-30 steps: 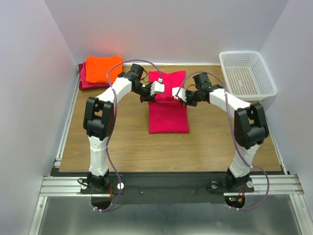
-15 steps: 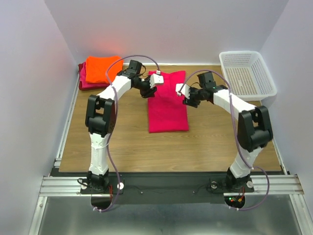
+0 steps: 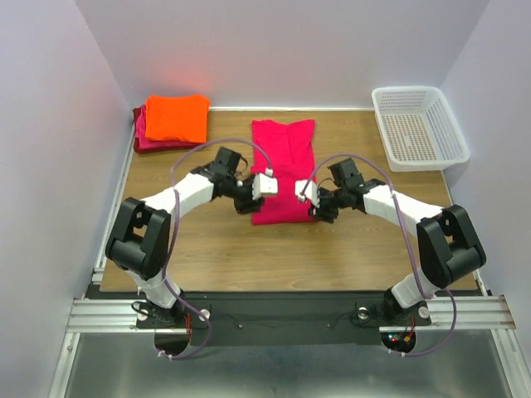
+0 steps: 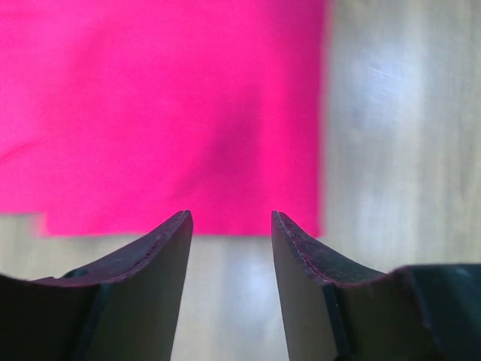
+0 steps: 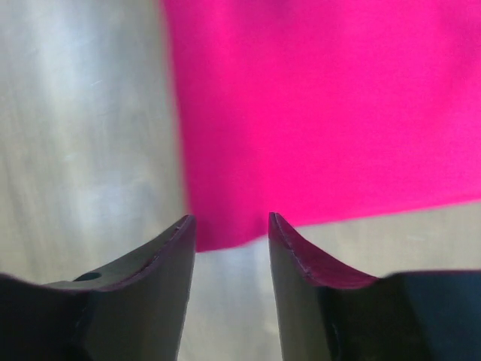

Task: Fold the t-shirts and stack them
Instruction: Fold the tshirt

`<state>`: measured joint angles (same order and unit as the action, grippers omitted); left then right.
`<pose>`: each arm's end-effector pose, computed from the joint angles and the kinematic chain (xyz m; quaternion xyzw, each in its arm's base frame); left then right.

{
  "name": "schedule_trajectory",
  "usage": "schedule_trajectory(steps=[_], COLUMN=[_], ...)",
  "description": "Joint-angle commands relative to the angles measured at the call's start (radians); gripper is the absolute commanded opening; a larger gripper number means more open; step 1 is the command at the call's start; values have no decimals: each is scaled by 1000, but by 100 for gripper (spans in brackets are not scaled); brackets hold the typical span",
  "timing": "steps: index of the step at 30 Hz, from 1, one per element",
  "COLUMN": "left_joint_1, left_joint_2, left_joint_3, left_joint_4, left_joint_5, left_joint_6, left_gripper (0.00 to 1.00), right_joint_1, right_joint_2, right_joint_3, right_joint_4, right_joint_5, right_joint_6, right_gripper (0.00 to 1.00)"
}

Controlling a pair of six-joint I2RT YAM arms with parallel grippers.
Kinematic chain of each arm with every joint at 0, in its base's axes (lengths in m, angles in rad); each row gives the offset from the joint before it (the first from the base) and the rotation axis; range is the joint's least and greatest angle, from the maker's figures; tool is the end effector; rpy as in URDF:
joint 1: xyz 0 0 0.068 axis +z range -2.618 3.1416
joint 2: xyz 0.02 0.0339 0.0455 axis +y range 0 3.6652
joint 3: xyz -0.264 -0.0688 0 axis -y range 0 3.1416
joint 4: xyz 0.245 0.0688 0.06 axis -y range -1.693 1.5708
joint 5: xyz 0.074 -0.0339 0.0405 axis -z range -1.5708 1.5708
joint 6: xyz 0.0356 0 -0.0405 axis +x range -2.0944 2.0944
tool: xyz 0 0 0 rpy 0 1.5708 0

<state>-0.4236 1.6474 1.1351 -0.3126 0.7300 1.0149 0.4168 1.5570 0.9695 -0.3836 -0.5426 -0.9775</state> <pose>0.3106 -0.1661 0.2351 0.6710 0.5687 -0.2188 0.4224 0.2783 0.1433 0.2054 -0.6516 0.6549 0.1673 0.3443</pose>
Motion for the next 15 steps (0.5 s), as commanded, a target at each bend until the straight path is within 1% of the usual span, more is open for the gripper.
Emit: schedule_trajectory(steps=[1, 3, 6, 9, 11, 13, 14, 15], left_joint_1=[-70, -101, -116, -124, -129, -132, -136, -138], left_joint_2=[-32, -24, -6, 35, 64, 71, 75, 81], left_joint_3=[-115, -161, -166, -155, -152, -153, -155, -155], left_joint_4=[73, 119, 136, 136, 138, 135, 132, 116], left_joint_5=[-63, -98, -122, -144, -149, -152, -159, -161], left_joint_6=[21, 31, 28, 19, 17, 21, 25, 33], left_gripper=[59, 59, 59, 59, 59, 58, 55, 54], right_joint_1=[31, 36, 40, 54, 74, 80, 82, 85], right_joint_2=[-32, -15, 9, 15, 21, 29, 34, 37], right_joint_3=[-78, -104, -110, -123, -146, -160, -167, -172], right_joint_4=[72, 118, 164, 175, 187, 199, 210, 212], right_joint_5=[16, 32, 38, 38, 49, 62, 69, 82], right_joint_6=[-41, -67, -67, -88, -104, -109, -110, -110], right_gripper=[53, 55, 56, 52, 46, 37, 34, 28])
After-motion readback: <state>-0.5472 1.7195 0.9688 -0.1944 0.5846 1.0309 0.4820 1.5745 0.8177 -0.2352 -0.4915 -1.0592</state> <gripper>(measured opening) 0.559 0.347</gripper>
